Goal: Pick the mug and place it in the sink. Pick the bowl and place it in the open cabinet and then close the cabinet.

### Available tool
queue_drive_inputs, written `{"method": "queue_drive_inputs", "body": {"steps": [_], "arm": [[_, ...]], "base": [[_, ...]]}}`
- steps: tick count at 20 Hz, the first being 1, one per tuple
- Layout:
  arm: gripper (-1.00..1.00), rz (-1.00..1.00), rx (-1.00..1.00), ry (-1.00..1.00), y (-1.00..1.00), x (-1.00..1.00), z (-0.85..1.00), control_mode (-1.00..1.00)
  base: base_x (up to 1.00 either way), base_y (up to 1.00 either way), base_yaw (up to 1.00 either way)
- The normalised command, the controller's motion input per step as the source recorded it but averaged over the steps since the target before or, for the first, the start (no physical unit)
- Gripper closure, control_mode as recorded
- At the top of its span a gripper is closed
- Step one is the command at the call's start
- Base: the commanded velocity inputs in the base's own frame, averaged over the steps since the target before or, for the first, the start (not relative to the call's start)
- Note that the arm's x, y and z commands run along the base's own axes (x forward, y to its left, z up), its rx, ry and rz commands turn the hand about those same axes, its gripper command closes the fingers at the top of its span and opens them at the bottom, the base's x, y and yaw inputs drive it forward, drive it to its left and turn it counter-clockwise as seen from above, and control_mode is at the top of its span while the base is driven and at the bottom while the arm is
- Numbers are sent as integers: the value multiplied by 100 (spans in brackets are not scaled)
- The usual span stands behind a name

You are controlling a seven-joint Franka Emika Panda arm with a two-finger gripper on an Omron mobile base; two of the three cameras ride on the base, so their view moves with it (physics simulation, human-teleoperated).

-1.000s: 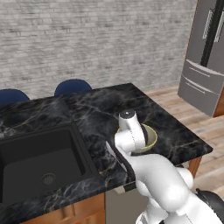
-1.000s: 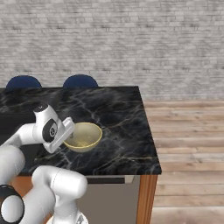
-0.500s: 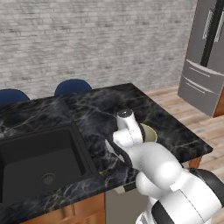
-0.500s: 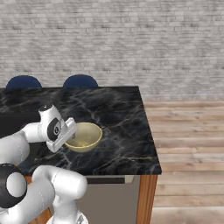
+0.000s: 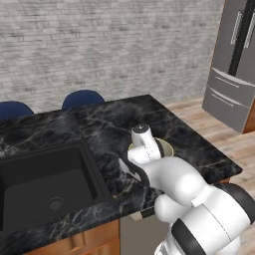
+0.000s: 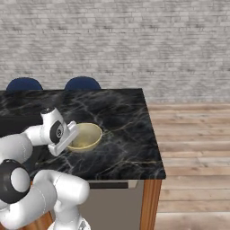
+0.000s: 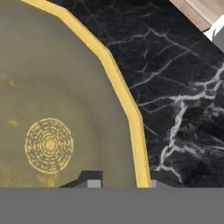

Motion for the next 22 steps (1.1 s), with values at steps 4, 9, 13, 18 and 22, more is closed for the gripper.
{"method": "queue_drive_inputs", "body": {"steps": [4,9,13,18,22], "arm": [[100,-1,0,0,0,-17,0,-100],[100,-4,0,-2,-14,-27,8,-100],[100,5,11,1,-27,-22,91,-100],[100,23,13,13,-27,-6,93,-100],[100,36,0,8,-18,-15,63,-100]], "base": [[0,0,0],[0,0,0],[0,0,0],[0,0,0],[0,0,0]]}}
